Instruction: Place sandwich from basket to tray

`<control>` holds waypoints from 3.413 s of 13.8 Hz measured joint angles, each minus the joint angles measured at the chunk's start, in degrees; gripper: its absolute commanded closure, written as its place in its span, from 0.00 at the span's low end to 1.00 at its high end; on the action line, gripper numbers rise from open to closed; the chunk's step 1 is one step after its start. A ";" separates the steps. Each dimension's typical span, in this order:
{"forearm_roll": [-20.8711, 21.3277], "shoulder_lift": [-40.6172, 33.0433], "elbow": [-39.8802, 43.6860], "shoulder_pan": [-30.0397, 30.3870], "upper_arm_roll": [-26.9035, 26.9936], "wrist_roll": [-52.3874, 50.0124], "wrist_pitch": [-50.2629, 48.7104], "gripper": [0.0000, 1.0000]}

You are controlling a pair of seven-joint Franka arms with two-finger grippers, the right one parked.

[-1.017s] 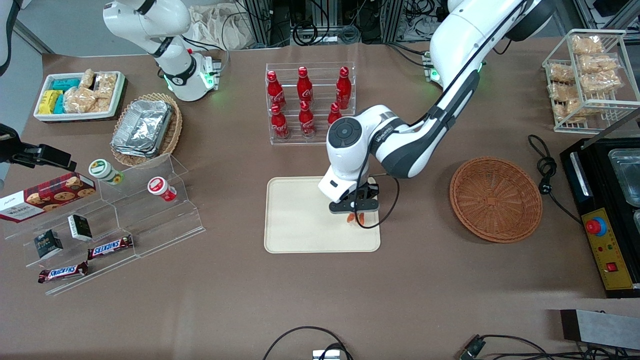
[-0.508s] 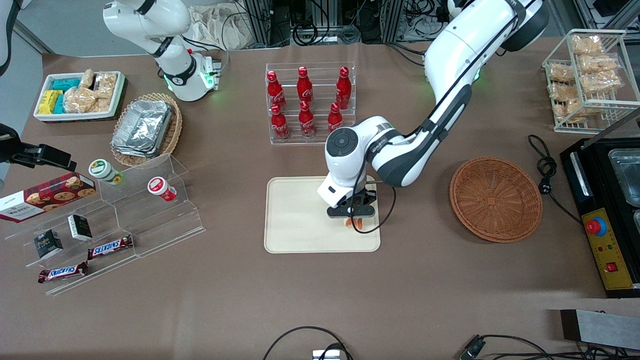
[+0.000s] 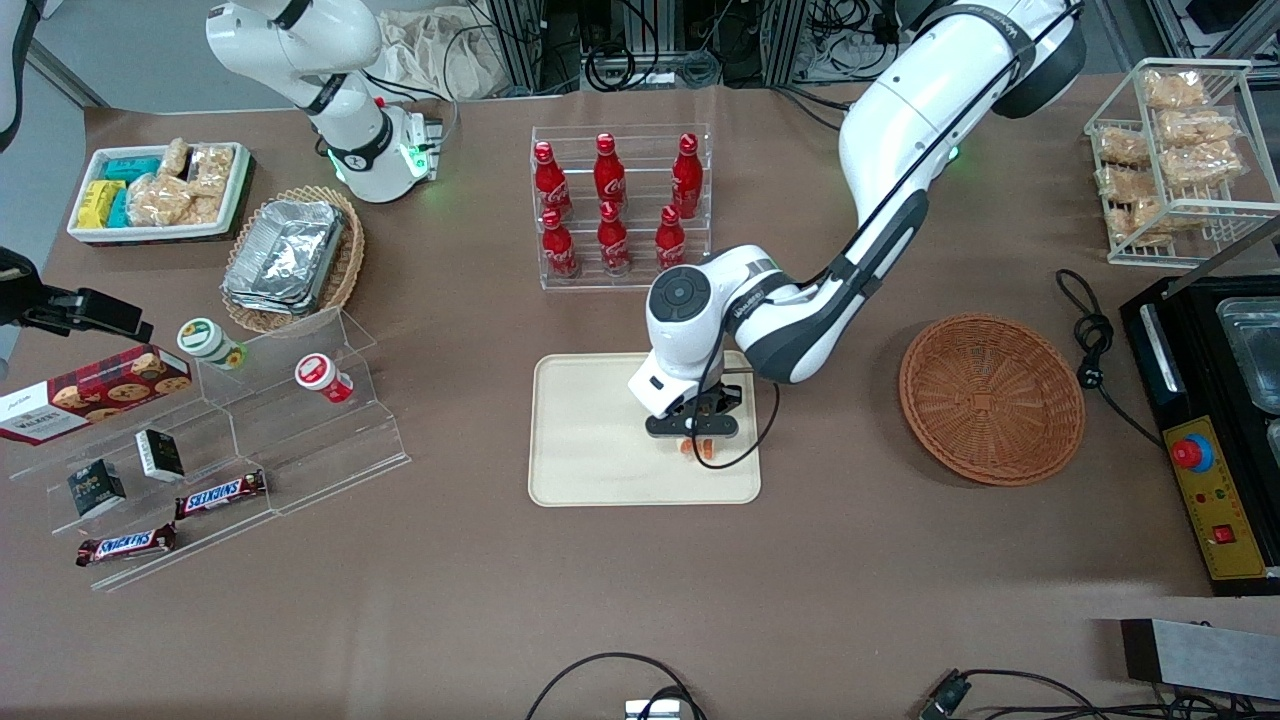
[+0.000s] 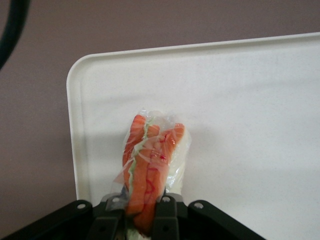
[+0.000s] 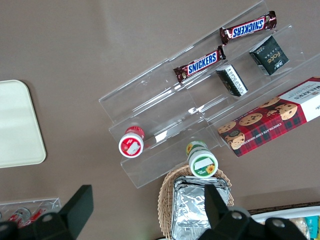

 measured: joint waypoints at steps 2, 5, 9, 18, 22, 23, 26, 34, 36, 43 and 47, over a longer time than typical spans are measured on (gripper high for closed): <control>0.01 0.04 0.01 -0.08 0.00 0.00 0.00 0.92; 0.64 0.67 0.01 -0.18 0.00 0.00 0.00 0.90; 2.61 1.45 0.14 -0.57 -0.02 -0.96 0.02 0.00; 3.39 1.66 1.63 -0.58 0.12 -1.58 -0.01 0.00; 3.39 1.63 2.47 -0.50 0.19 -1.67 -0.08 0.00; 3.38 1.50 2.79 -0.42 0.22 -1.76 -0.44 0.00; 2.75 -0.51 3.73 1.23 0.22 -1.81 -3.59 0.00; -9.03 -17.83 4.63 13.67 0.37 8.53 -19.52 0.00; -10.74 -20.57 4.59 18.26 0.52 12.13 -21.92 0.00; -19.50 -26.75 4.59 33.28 0.73 34.83 -26.91 0.00; -21.61 -29.32 4.02 32.74 2.15 37.58 -27.86 0.00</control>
